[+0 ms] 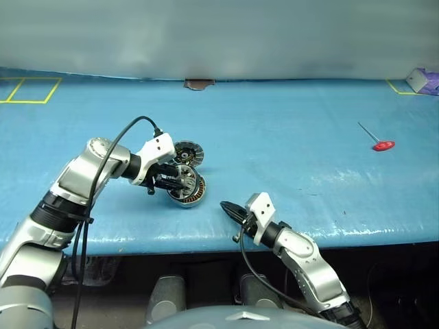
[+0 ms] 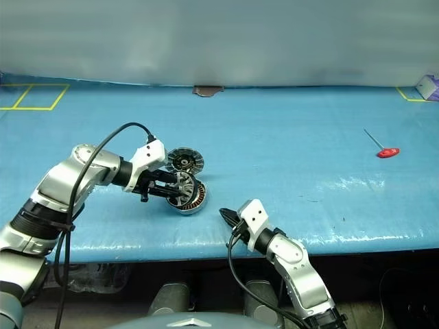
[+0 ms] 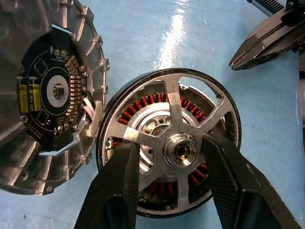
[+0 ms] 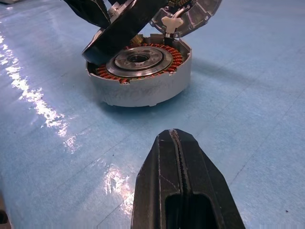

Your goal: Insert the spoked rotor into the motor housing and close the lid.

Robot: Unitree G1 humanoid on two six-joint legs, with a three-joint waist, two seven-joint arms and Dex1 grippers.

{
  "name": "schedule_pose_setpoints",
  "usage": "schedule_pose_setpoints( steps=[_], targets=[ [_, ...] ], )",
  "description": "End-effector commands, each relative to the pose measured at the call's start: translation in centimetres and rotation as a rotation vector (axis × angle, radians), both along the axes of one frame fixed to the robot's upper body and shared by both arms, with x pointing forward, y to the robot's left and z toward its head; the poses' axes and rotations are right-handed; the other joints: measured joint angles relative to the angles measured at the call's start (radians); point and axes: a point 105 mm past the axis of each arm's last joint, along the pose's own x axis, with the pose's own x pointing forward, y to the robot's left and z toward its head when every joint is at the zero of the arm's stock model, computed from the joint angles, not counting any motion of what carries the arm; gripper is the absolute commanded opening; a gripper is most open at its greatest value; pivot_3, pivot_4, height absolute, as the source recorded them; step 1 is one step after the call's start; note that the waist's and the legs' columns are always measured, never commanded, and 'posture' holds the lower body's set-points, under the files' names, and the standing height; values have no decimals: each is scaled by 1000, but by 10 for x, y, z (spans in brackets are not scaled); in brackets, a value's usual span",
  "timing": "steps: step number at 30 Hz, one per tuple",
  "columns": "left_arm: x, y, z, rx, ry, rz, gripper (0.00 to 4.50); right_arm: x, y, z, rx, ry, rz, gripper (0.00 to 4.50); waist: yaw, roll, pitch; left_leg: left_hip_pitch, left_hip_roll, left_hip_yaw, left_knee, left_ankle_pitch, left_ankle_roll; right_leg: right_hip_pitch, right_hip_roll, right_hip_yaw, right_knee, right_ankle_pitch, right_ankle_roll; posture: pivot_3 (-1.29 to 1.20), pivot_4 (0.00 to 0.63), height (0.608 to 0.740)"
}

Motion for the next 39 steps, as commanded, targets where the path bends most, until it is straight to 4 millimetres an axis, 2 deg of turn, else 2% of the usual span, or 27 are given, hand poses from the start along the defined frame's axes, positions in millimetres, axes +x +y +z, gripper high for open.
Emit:
schedule_pose_setpoints(
  steps=[1, 10, 21, 29, 30, 39],
  targets=[
    [3, 3, 9, 15, -26, -1, 1746, 1, 4, 7, 20, -32, 9, 0, 0, 0, 0, 0, 0, 0, 0, 0, 0, 0, 0, 0, 0, 0, 0, 0, 150, 740],
    [-4, 4, 5, 45, 11, -41, 1746, 1, 5, 5, 15, -23, 7, 0, -3, 0, 0, 0, 0, 0, 0, 0, 0, -1, 0, 0, 0, 0, 0, 0, 150, 740],
    [-3, 7, 0, 76, 14, -45, 1746, 3, 4, 4, 8, -26, -9, 0, -3, 0, 0, 0, 0, 1, -1, 0, 0, -1, 0, 1, 0, 0, 0, 0, 150, 740],
    [0, 2, 6, 49, -4, -46, 4326, 4, 2, 4, 6, -27, -20, 0, -1, 0, 0, -1, 0, 1, -1, 0, 0, -2, 0, 1, 0, 0, 0, 0, 150, 740],
    [0, 0, 9, 36, -10, -48, 4454, 4, 2, 5, 7, -28, -21, 0, -1, 0, 0, -1, 0, 1, -1, 0, 0, -2, 0, 1, 0, 0, 0, 0, 150, 740],
    [-11, -8, 34, -78, -55, -98, 4454, 6, -1, 7, 8, -30, -32, 0, -2, 0, 0, -1, 0, 1, -1, 0, 0, -2, 0, 1, 0, 0, 0, 0, 150, 740]
  ],
)
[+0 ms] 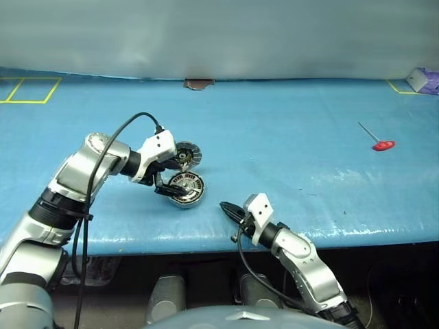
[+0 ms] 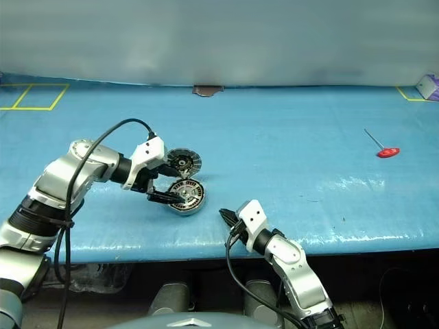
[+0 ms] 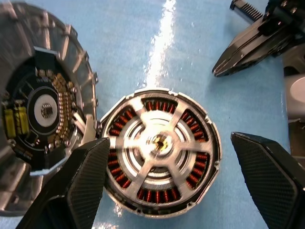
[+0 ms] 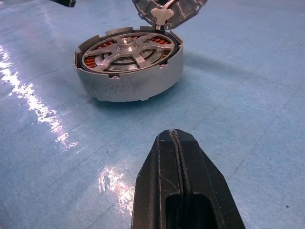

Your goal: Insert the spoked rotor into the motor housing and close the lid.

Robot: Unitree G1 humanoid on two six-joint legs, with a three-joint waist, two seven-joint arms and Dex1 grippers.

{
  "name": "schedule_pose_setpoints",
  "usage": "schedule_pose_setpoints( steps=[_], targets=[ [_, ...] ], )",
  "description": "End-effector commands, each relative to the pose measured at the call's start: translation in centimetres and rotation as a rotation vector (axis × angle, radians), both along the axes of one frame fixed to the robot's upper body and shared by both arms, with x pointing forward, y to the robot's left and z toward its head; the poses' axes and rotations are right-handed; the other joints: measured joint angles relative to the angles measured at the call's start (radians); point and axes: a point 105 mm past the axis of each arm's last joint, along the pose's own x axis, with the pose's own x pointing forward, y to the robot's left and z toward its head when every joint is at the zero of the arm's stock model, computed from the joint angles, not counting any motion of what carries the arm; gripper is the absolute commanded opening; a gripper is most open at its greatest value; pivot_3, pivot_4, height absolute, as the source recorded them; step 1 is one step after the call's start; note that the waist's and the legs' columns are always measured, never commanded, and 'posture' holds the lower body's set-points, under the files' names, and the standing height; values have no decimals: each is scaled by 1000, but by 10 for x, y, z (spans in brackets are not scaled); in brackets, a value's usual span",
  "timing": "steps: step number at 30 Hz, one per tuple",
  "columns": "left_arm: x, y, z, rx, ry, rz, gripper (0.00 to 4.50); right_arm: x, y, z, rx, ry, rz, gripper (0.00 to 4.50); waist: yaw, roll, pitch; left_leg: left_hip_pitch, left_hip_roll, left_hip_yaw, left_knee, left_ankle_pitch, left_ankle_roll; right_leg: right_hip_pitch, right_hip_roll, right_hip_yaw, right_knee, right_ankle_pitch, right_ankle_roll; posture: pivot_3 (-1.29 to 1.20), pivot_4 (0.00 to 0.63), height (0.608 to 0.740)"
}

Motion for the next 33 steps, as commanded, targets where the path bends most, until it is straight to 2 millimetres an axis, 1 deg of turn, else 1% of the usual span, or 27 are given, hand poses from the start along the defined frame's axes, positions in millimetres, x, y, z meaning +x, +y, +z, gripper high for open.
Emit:
schedule_pose_setpoints(
  steps=[1, 3, 5, 6, 8, 10, 13, 16, 17, 18, 20, 23, 24, 25, 28, 33],
  targets=[
    [-9, -3, 25, -74, -71, -47, 4454, 4, -2, 12, 20, -40, -11, 0, -2, 0, 0, 0, 0, 0, 0, 0, 0, 0, 0, 0, 0, 0, 0, 0, 150, 740],
    [-15, -6, 35, -146, -95, -65, 4454, 6, -4, 15, 18, -52, -17, 0, -3, 0, 0, 0, 0, 0, 0, 0, 0, -1, 0, 0, 0, 0, 0, 0, 150, 740],
    [-21, -8, 39, -217, -122, -49, 4454, 9, -6, 19, 12, -68, -27, 0, -3, 0, 0, 0, 1, 0, 0, 0, 0, -1, 0, 1, 0, 0, 0, 0, 150, 740],
    [-25, -8, 39, -245, -142, -38, 4454, 10, -6, 22, 11, -76, -31, 0, -3, 0, 0, 0, 1, 0, 0, 0, 0, -1, 0, 1, 0, 0, 0, 0, 150, 740],
    [-32, -8, 38, -357, -208, 18, 4454, 17, -7, 32, 15, -83, -63, 0, -4, 1, 0, 0, 1, 1, 0, 0, 0, -1, 0, 2, 0, 0, 0, 0, 150, 740],
    [-38, -4, 31, -431, -250, 110, 4454, 24, -8, 43, 0, -106, -90, 0, -6, 1, 0, 2, 1, 0, -1, 0, 0, -1, -1, 4, 0, 1, 0, 0, 150, 740],
    [-52, 7, 9, -481, -296, 279, 3857, 36, -1, 63, -72, -163, -72, 0, -4, 0, 0, 1, 1, 1, 0, 0, 0, -1, -1, 5, 1, 4, 2, 0, 150, 740],
    [-64, 16, -12, -464, -356, 396, 2916, 44, 13, 80, -99, -183, -21, 0, -1, -1, 0, 3, 1, 3, 0, 0, 0, -1, -1, 7, 1, 3, 1, 0, 150, 740],
    [-67, 20, -18, -451, -392, 437, 2530, 46, 18, 85, -101, -183, -5, 0, 1, 0, 0, 3, 1, 3, 1, 0, 0, -1, -1, 6, 0, 3, 0, 0, 150, 740],
    [-72, 22, -24, -468, -392, 476, 2217, 51, 23, 89, -101, -179, 3, 0, 2, 0, 0, 3, 1, 3, 1, 0, 0, 0, -1, 7, 0, 3, 0, 0, 150, 740],
    [-79, 23, -34, -460, -427, 505, 1542, 57, 32, 92, -95, -153, 22, 0, 8, -1, 0, 3, 1, 3, 1, 0, 0, -1, -2, 6, 0, 4, 0, 0, 150, 740],
    [-90, 22, -49, -437, -395, 526, 550, 60, 50, 89, -102, -97, 75, 0, 11, -1, 0, 3, 1, 4, 1, 0, 0, -2, -2, 6, 0, 4, -1, 0, 150, 740],
    [-92, 23, -52, -442, -379, 535, 123, 60, 55, 87, -101, -77, 94, 0, 12, -1, 0, 3, 1, 4, 1, 0, 0, -3, -3, 5, 0, 4, -1, 0, 150, 740],
    [-94, 23, -54, -444, -365, 539, 16, 60, 59, 84, -105, -58, 106, 0, 11, -1, 0, 3, 1, 4, 1, 0, 0, -2, -3, 5, 0, 4, -1, 0, 150, 740],
    [-99, 25, -59, -444, -325, 545, 16, 60, 70, 72, -145, -21, 141, 0, 6, -1, 0, 2, 0, 6, 0, 0, 0, -3, -4, 5, -1, 5, -3, 0, 150, 740],
    [-100, 27, -60, -442, -306, 541, 16, 58, 80, 57, -160, 20, 179, 0, -3, -1, 0, 2, 1, 10, -1, 0, 0, -3, -4, 5, -1, 6, -5, 0, 150, 740]
  ],
)
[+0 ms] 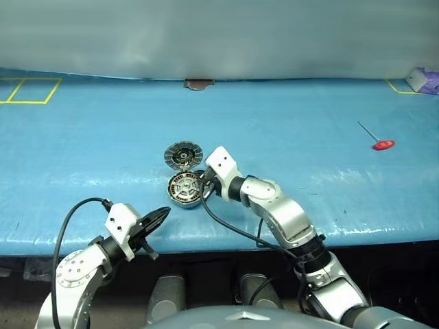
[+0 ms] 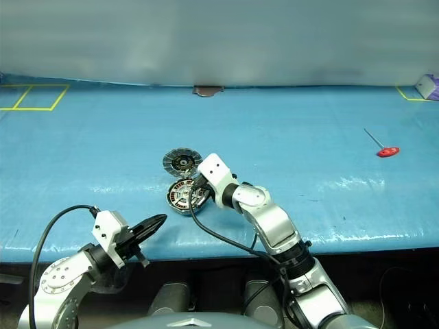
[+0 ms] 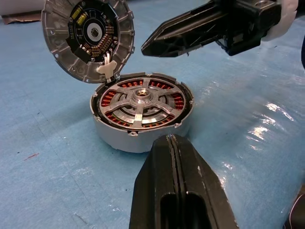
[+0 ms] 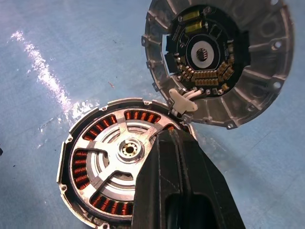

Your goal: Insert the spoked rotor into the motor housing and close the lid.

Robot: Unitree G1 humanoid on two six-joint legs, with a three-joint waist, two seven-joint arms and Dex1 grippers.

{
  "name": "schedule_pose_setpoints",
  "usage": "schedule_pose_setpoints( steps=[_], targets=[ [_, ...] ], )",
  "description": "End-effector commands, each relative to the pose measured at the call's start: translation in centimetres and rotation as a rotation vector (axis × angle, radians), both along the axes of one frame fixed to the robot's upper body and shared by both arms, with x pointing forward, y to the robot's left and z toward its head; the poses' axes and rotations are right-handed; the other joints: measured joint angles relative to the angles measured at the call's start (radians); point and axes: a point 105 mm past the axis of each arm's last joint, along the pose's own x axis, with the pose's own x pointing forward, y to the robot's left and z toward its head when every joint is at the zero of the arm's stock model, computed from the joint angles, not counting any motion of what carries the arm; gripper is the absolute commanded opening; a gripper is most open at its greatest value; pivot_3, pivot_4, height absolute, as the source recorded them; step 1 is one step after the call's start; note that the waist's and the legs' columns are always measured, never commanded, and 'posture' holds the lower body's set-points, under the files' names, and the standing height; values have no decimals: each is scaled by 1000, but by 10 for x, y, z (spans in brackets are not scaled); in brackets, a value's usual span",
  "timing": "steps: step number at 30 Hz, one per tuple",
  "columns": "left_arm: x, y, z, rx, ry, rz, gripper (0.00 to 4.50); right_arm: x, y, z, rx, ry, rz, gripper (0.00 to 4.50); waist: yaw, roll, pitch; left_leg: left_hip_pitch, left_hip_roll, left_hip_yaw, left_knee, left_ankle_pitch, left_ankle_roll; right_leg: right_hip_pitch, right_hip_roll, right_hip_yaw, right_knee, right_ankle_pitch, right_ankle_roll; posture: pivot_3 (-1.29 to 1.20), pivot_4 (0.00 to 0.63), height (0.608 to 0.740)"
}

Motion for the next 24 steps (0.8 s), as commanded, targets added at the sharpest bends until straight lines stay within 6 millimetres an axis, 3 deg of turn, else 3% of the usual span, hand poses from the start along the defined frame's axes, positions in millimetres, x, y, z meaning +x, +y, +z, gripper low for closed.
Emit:
schedule_pose_setpoints(
  steps=[1, 10, 15, 20, 24],
  targets=[
    [-1, 0, 6, -7, -15, -18, 16, -3, 11, 2, 10, -24, 47, 0, -3, 0, 0, 0, 0, 0, 0, 0, 0, 0, 0, 0, 0, 0, 0, 0, 150, 740],
    [2, 3, 3, -5, 16, -39, 16, -7, 30, 24, 102, -69, 73, 0, -12, 0, 0, 0, 1, 1, -1, 0, 0, -1, 1, 0, 0, -3, 4, 0, 150, 740],
    [3, 3, 3, -6, 21, -44, 16, -13, 39, 6, 63, -20, 99, 0, -13, 0, 0, 0, 1, 1, -2, 0, 0, -1, 0, 0, 0, -3, 4, 0, 150, 740],
    [6, 4, 4, 5, 20, -52, 16, -15, 35, -19, -8, 35, 83, 0, -13, 0, 0, 1, 1, 1, -3, 0, 0, -1, 0, 0, 0, -3, 3, 0, 150, 740],
    [11, 10, 6, 22, 46, -67, 16, -16, 32, -3, 56, 9, 71, 0, -13, 0, 0, 1, 1, 0, -3, 0, 0, -1, 0, 0, 0, -3, 3, 0, 150, 740]
  ],
)
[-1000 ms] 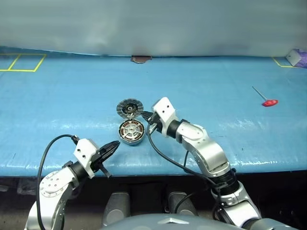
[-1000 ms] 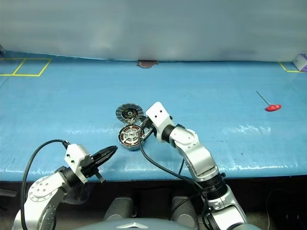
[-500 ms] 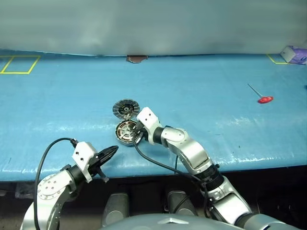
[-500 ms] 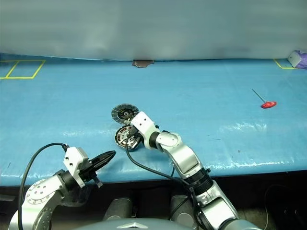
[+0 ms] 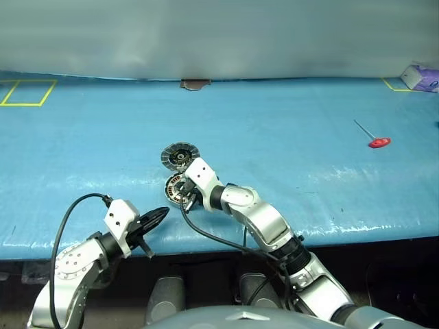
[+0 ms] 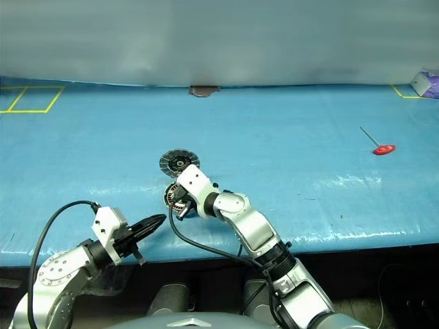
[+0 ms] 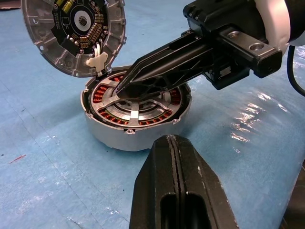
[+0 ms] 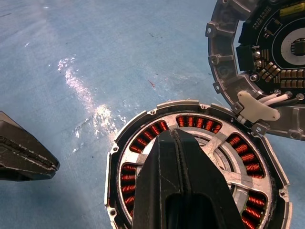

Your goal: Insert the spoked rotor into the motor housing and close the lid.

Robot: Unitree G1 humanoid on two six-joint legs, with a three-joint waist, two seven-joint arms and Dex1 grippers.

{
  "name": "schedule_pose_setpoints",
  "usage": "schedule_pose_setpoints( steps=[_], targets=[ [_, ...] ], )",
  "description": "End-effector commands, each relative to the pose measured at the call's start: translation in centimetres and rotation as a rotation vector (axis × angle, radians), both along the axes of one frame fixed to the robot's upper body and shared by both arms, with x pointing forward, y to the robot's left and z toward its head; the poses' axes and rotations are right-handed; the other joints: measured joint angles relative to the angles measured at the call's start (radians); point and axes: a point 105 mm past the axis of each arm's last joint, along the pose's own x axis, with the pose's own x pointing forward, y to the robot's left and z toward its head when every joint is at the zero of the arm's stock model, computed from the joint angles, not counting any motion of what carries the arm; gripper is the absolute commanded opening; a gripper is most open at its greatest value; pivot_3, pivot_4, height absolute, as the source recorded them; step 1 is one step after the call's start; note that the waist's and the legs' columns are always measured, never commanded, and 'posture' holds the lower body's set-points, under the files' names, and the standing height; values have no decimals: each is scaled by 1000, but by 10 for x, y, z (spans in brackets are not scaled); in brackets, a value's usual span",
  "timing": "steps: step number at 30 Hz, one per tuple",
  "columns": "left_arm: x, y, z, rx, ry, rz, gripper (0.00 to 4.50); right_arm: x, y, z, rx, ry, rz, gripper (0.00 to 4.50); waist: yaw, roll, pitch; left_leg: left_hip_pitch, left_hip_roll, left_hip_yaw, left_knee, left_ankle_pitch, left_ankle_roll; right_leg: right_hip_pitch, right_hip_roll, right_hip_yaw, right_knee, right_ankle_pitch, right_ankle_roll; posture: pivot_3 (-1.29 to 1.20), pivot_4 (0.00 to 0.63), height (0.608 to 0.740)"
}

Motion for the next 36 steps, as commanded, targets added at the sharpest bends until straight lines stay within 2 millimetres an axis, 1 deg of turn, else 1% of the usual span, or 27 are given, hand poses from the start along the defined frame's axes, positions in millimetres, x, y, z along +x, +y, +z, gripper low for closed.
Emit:
schedule_pose_setpoints(
  steps=[1, 3, 4, 5, 7, 10, 12, 13, 15, 17, 20, 23, 27, 30, 36],
  targets=[
    [8, 8, 10, 8, 6, -18, 16, -1, -6, 17, 65, -31, -23, 0, 1, 0, 0, 0, 0, 0, 0, 0, 0, 0, 0, 0, 0, 0, 0, 0, 150, 740],
    [19, 17, 19, 18, -1, -18, 16, -6, -12, 31, 114, -55, -33, 0, 5, 0, 0, -1, 0, -1, 0, 0, 0, -1, 0, -1, 0, 0, 0, 0, 150, 740],
    [31, 24, 31, 13, -17, -16, 16, -14, -19, 37, 133, -68, -27, 0, 10, 0, 1, -1, 0, -1, 0, 0, 0, -2, 0, -1, 0, 0, 0, 0, 150, 740],
    [43, 30, 42, 6, -35, -16, 16, -22, -24, 40, 143, -72, -21, 0, 16, 0, 1, -1, 0, -1, 0, 0, 0, -1, 0, -1, 0, 0, 0, 0, 150, 740],
    [58, 37, 57, -13, -42, -14, 16, -33, -31, 41, 142, -75, -15, 0, 16, -1, 1, -2, 0, -4, 0, 0, 0, -3, 1, -3, -1, 0, 0, 0, 150, 740],
    [87, 48, 84, -52, -33, -55, 16, -51, -49, 23, 88, -36, -36, 0, 16, -2, 1, -2, -1, -4, 0, 0, 0, 1, 1, -4, -2, 0, 0, 0, 150, 740],
    [98, 51, 94, -67, -16, -82, 16, -56, -56, 15, 75, -7, -62, 0, 10, -3, 0, -2, -1, -5, -1, 0, 0, 1, 2, -4, -2, -1, 0, 0, 150, 740],
    [107, 51, 97, -58, -5, -91, 16, -58, -62, 9, 52, -2, -81, 0, 5, -3, 0, -2, -1, -3, -1, 0, 0, 1, 1, -4, -3, -1, 0, 0, 150, 740],
    [128, 46, 105, -50, 20, -125, 16, -63, -74, -3, 38, 6, -127, 0, 11, -5, 1, -2, -1, -3, -2, 0, 0, 0, 1, -3, -3, 1, 3, 0, 150, 740],
    [142, 38, 109, -44, 46, -165, 16, -65, -83, -11, 30, -8, -157, 0, 14, -6, 1, -3, -1, -5, -2, 0, 0, 1, 3, -4, -3, 1, 3, 0, 150, 740],
    [156, 21, 108, -17, 92, -245, 16, -68, -90, -22, 16, -42, -176, 0, 11, -6, 1, -4, -1, -5, -2, 0, 0, 1, 3, -3, -5, 1, 4, 0, 150, 740],
    [167, 7, 104, 25, 138, -310, 16, -67, -91, -24, 75, -66, -226, 0, 8, -7, 1, -5, -1, -4, -2, 0, 0, 1, 4, -3, -8, 3, 7, 0, 150, 740],
    [173, -7, 97, 66, 189, -375, 16, -66, -90, -24, 126, -86, -269, 0, 3, -7, 2, -6, -1, -5, -3, 0, 0, 0, 5, -2, -9, 4, 8, 0, 150, 740],
    [169, -13, 92, 107, 232, -443, 16, -64, -92, -25, 126, -99, -299, 0, 1, -7, 2, -7, -1, -5, -3, 0, 0, -1, 4, -2, -10, 4, 8, 0, 150, 740],
    [155, -15, 96, 142, 262, -576, 16, -60, -98, -27, 128, -100, -343, 0, 5, -7, 2, -8, 0, -5, -3, -1, 1, -1, 4, -2, -10, 4, 8, 0, 150, 740]
  ],
)
